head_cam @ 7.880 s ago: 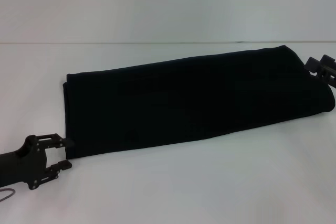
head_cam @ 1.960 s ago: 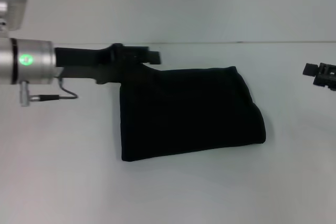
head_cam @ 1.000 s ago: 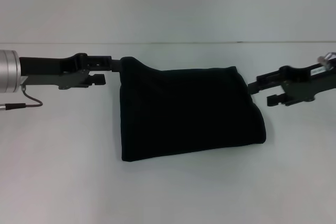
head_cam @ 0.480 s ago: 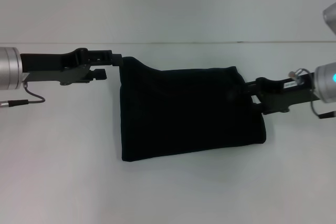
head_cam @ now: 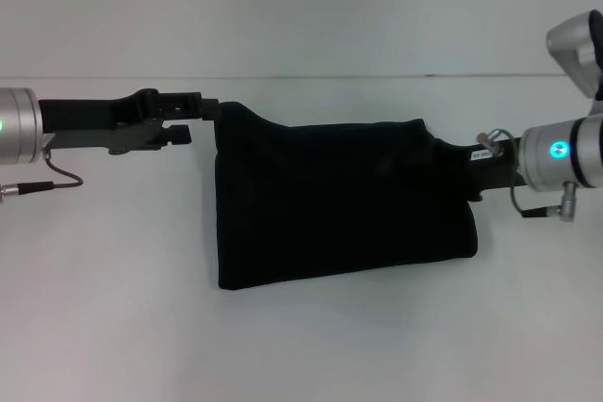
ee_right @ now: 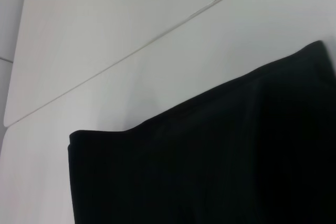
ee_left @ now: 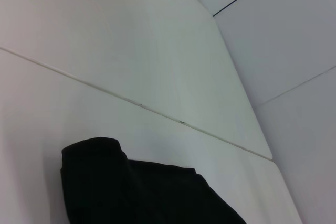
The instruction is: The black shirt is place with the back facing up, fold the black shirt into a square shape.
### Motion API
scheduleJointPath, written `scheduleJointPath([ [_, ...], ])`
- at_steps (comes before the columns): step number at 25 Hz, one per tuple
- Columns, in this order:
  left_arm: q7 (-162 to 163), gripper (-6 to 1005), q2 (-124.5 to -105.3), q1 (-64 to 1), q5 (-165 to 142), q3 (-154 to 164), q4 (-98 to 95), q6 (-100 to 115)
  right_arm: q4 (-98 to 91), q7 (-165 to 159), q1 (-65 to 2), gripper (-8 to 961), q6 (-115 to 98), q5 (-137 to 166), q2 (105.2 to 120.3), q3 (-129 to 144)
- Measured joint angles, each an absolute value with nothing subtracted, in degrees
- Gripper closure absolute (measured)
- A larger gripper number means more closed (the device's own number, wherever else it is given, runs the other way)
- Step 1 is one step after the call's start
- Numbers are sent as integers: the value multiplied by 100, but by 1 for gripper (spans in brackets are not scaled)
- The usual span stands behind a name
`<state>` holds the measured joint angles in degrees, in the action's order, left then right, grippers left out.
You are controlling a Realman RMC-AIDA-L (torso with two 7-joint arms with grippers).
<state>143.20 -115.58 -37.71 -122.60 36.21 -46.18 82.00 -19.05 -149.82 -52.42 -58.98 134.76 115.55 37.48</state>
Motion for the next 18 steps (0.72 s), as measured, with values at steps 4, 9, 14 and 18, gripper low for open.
scheduleJointPath([
  [4, 14318, 278, -11558, -3764, -12233, 3621, -4617, 8160, -1892, -14984, -5255, 212, -5817, 13472, 11653, 3752],
  [9, 14317, 281, -11558, -3742, -12146, 3621, -4612, 8125, -1962, -15011, -5197, 247, -5870, 13438, 11610, 3714],
  [14, 14317, 284, -11558, -3752, -12125, 3621, -4610, 8098, -2003, -14994, -5188, 414, -5880, 13444, 11570, 3828],
  [18, 14317, 287, -11558, -3759, -12120, 3621, -4604, 8068, -2116, -15012, -5190, 637, -5858, 13432, 11566, 3981],
])
